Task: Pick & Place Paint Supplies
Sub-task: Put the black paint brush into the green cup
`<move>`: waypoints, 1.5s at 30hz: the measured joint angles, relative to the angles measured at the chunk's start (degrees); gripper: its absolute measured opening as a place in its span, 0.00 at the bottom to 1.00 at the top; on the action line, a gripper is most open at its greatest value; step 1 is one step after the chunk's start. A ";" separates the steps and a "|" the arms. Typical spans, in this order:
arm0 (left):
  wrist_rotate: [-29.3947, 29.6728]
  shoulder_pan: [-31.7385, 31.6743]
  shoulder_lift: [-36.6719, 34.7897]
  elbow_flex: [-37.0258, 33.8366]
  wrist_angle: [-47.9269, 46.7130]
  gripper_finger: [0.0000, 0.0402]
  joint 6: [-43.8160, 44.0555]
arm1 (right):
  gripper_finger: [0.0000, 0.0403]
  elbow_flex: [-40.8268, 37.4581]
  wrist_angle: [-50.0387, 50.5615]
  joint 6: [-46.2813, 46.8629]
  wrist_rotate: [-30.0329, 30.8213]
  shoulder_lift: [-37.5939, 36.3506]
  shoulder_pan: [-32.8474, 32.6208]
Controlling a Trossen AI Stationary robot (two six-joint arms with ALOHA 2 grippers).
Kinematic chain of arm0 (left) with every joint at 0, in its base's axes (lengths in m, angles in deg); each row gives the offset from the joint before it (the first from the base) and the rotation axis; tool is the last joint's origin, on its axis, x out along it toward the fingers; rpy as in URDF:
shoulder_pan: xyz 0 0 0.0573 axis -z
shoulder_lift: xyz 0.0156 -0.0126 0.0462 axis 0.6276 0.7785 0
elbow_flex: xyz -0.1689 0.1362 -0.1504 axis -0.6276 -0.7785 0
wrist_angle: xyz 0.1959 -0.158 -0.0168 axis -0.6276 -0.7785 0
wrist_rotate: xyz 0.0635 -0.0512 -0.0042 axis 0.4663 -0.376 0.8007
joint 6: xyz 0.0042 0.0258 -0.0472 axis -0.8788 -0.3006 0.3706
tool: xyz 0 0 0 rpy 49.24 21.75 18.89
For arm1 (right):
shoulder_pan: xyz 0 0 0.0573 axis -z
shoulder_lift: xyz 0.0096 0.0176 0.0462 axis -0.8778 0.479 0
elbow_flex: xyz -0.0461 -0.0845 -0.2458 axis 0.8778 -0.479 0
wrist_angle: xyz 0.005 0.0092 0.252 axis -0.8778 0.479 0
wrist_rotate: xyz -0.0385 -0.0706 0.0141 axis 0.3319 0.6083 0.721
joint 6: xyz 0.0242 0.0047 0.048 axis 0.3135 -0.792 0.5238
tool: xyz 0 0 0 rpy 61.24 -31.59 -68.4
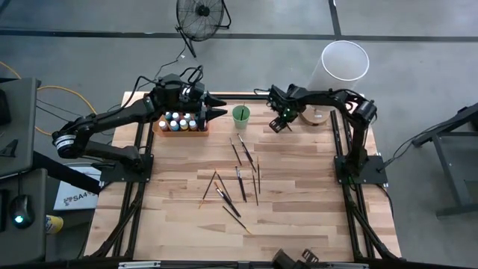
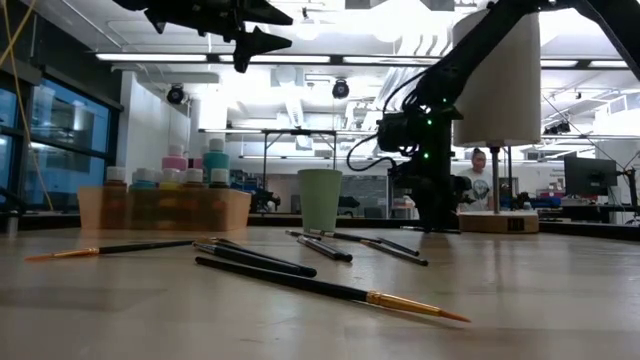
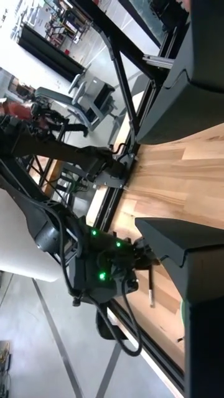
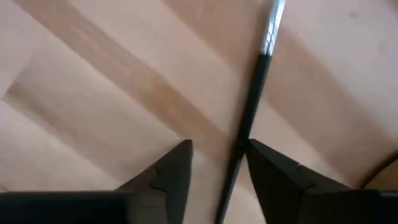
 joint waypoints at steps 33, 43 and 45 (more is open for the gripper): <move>-1.20 0.02 0.00 0.00 -0.07 0.50 0.00 | 0.01 -0.46 0.95 13.94 0.95 -11.04 -7.49; -1.18 0.00 -0.26 0.00 0.11 0.50 -0.02 | 0.01 -0.35 -16.84 17.97 8.69 -21.47 -15.46; -1.18 0.00 -0.26 0.00 -0.11 0.50 -0.02 | 0.01 -0.17 -23.61 17.08 11.48 -22.03 -17.47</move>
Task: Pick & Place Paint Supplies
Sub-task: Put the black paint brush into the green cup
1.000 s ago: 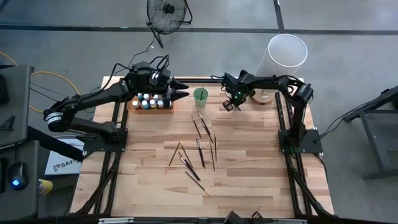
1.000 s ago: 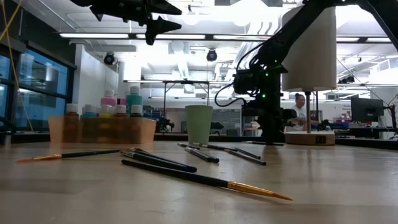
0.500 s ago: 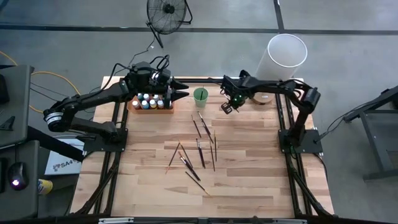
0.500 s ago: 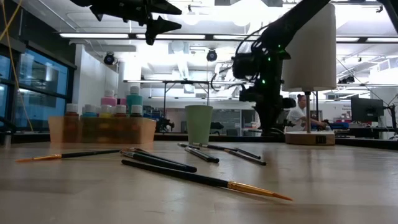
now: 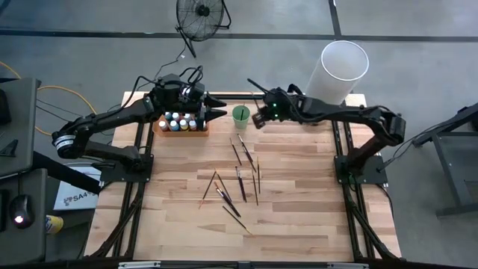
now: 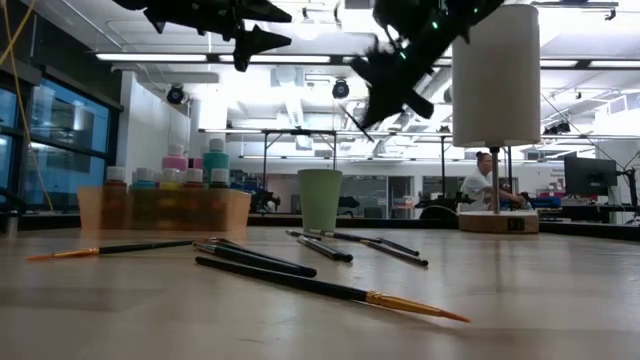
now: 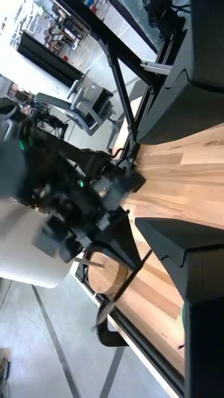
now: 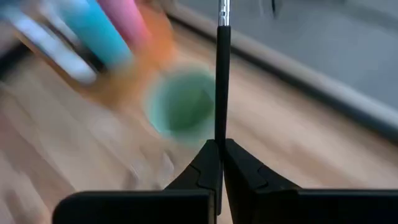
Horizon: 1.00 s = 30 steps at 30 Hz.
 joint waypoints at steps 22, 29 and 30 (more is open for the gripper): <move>-0.02 0.00 0.00 0.00 0.04 0.50 -0.63 | 0.01 -0.12 -26.12 3.57 13.05 16.38 -3.45; -0.11 0.00 0.00 0.00 0.00 0.50 -0.63 | 0.06 -0.03 -26.30 4.15 12.46 16.63 -3.41; -0.11 0.00 0.00 0.00 0.00 0.50 -0.63 | 0.08 -0.03 -26.28 4.13 12.47 16.63 -3.41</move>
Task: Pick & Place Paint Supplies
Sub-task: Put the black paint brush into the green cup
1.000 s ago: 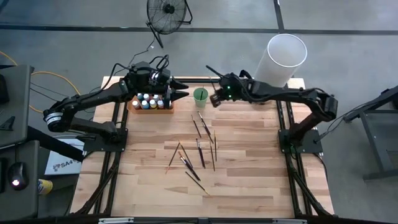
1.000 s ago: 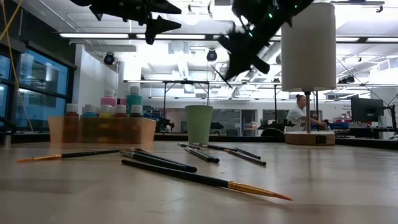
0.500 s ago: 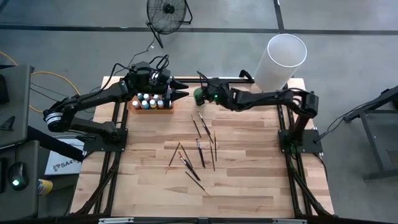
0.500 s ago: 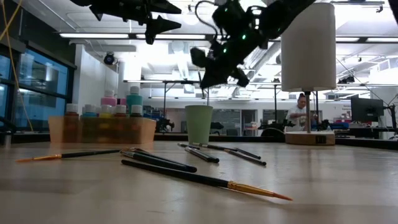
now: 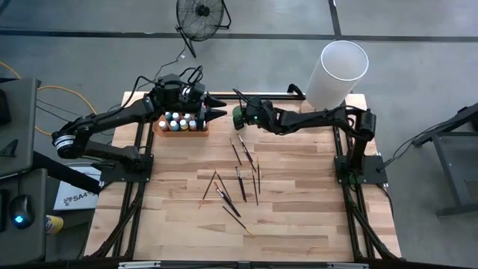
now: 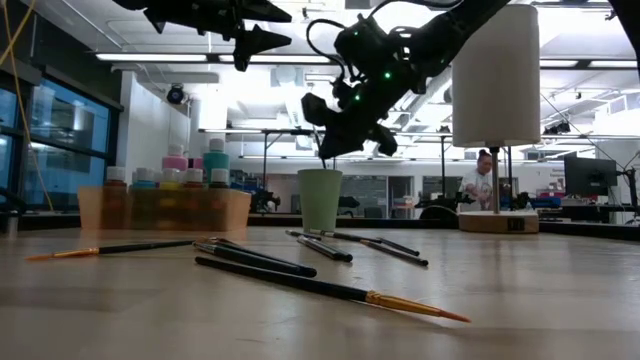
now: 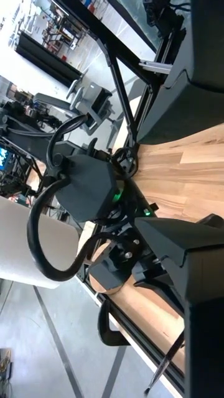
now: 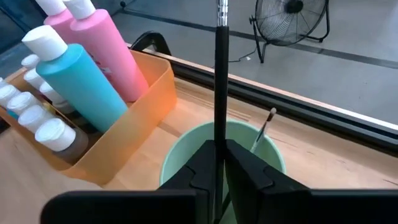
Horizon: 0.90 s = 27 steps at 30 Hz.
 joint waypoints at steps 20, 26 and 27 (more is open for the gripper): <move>-0.11 0.00 -0.60 0.02 0.21 0.50 -0.01 | 0.32 0.02 11.33 1.32 -2.55 -7.68 -0.69; -0.13 0.00 -0.70 0.01 0.07 0.50 -0.02 | 0.34 0.04 27.93 11.76 -15.61 -14.49 -1.12; -0.13 0.00 -0.70 0.02 0.12 0.50 -0.05 | 0.33 0.04 30.32 13.47 -17.61 -14.92 -1.43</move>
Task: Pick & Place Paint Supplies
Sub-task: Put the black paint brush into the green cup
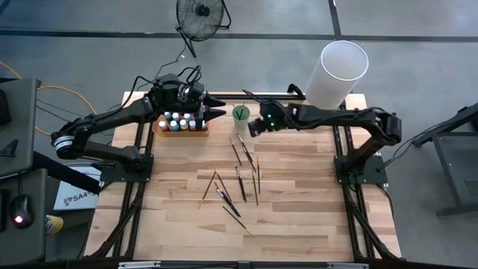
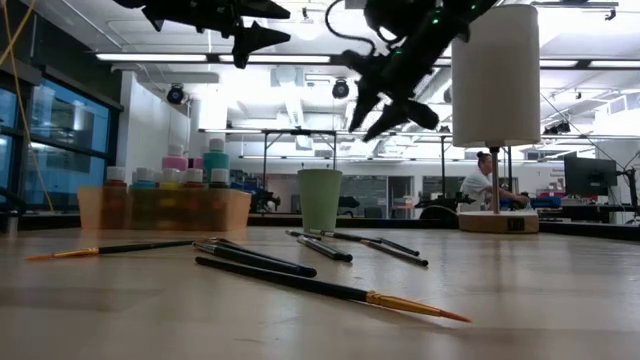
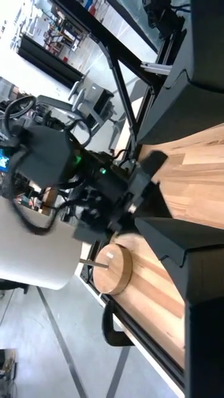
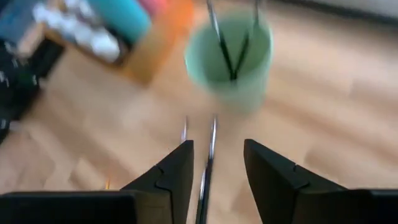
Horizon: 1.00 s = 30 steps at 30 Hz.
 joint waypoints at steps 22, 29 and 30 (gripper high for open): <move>0.06 0.00 -0.24 0.00 -0.34 0.50 -1.41 | 0.31 -0.11 6.51 17.14 -7.60 1.90 -12.54; -1.35 0.00 -0.96 0.00 -0.65 0.50 1.33 | 0.45 0.00 9.09 19.89 -6.46 3.77 -11.88; -1.40 0.00 -1.04 0.00 -0.75 0.50 1.04 | 0.47 -0.02 10.07 19.47 -6.44 4.38 -11.69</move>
